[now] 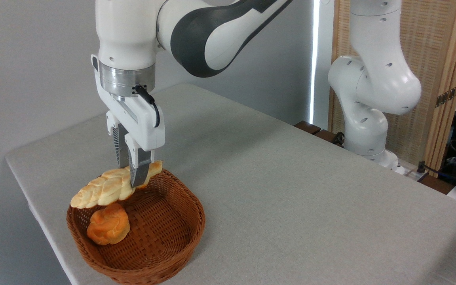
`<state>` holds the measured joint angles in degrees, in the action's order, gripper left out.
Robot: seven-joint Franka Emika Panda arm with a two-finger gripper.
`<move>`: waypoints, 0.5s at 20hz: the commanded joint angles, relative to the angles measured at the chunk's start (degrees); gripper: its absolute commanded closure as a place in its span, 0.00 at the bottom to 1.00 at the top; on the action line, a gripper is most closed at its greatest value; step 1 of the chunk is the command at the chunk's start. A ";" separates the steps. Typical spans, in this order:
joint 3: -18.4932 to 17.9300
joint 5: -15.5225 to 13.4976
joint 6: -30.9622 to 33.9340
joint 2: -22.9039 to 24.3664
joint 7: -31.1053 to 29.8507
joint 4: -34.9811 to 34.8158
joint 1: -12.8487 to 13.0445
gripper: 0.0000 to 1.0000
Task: Put bread into the basket
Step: 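Carry the loaf over the wicker basket and lower it, then open the gripper to release the loaf into the basket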
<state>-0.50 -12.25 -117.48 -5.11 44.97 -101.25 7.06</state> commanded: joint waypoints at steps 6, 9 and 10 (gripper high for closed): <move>-0.91 -0.49 0.23 0.36 1.17 0.88 0.06 0.00; -1.00 -0.49 0.41 0.71 1.17 0.88 -0.03 0.00; -1.09 -0.49 0.58 0.80 1.08 0.88 -0.03 0.00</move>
<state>-0.97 -12.25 -117.48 -5.07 44.97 -100.64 6.98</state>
